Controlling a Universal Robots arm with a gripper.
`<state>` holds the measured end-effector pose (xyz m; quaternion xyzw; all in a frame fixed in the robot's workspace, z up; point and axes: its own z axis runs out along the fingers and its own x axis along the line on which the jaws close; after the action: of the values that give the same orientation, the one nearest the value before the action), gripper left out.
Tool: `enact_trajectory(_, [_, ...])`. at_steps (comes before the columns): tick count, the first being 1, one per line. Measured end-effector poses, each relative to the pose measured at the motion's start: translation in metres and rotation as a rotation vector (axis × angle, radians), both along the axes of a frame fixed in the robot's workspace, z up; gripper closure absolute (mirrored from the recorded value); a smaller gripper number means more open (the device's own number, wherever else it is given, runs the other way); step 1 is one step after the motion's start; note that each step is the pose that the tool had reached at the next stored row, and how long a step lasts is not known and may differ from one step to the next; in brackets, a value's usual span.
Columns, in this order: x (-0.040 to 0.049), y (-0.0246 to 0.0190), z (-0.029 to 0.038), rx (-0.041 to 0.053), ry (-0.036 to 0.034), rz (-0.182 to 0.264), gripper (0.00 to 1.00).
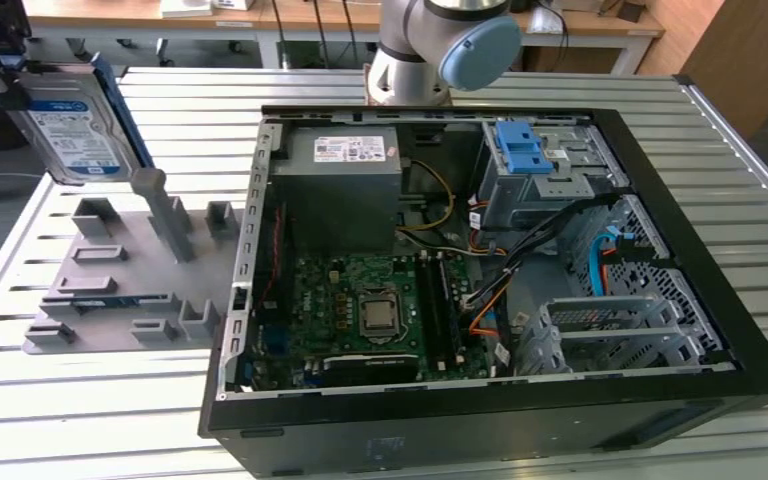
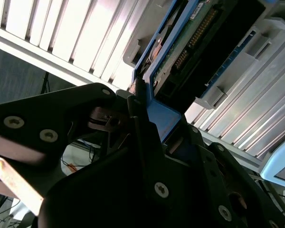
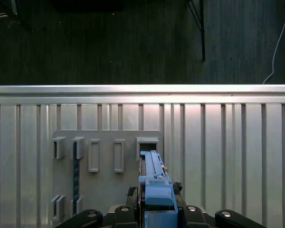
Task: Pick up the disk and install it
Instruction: 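Pick up the disk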
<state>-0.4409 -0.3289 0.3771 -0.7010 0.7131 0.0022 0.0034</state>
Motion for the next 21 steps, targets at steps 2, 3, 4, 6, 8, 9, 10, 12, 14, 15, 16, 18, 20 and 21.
enact_trajectory(2, [0.0,0.0,0.0016,0.0,-0.0001,0.0,0.63])
enact_trajectory(3, [0.0,0.0,0.0023,0.0001,-0.0001,0.0,0.63])
enact_trajectory(4, [0.0,0.0,0.0031,0.0,-0.0001,0.0,0.63])
enact_trajectory(6, [0.0,0.0,0.0047,0.0,0.0,0.0,0.63])
enact_trajectory(8, [0.0,0.0,0.0063,0.0,0.0,0.0,0.63])
enact_trajectory(9, [0.0,0.0,0.0071,0.0,0.0,0.0,0.63])
enact_trajectory(10, [0.0,0.0,0.0079,0.0,0.0,0.0,0.63])
enact_trajectory(12, [0.0,0.0,0.0094,0.0,0.0,0.0,0.63])
enact_trajectory(14, [0.0,0.0,0.0109,0.0,0.0,0.0,0.63])
enact_trajectory(15, [0.0,0.0,0.0117,0.0001,0.0,0.0,0.63])
enact_trajectory(16, [0.0,0.0,0.0124,0.0,-0.0001,0.0,0.63])
enact_trajectory(18, [0.0,0.0,0.014,0.0,0.0,0.0,0.63])
enact_trajectory(20, [0.0,0.0,0.0153,0.0,-0.0001,0.0,0.63])
enact_trajectory(21, [0.0,0.0,0.0161,0.0,0.0,0.0,0.63])
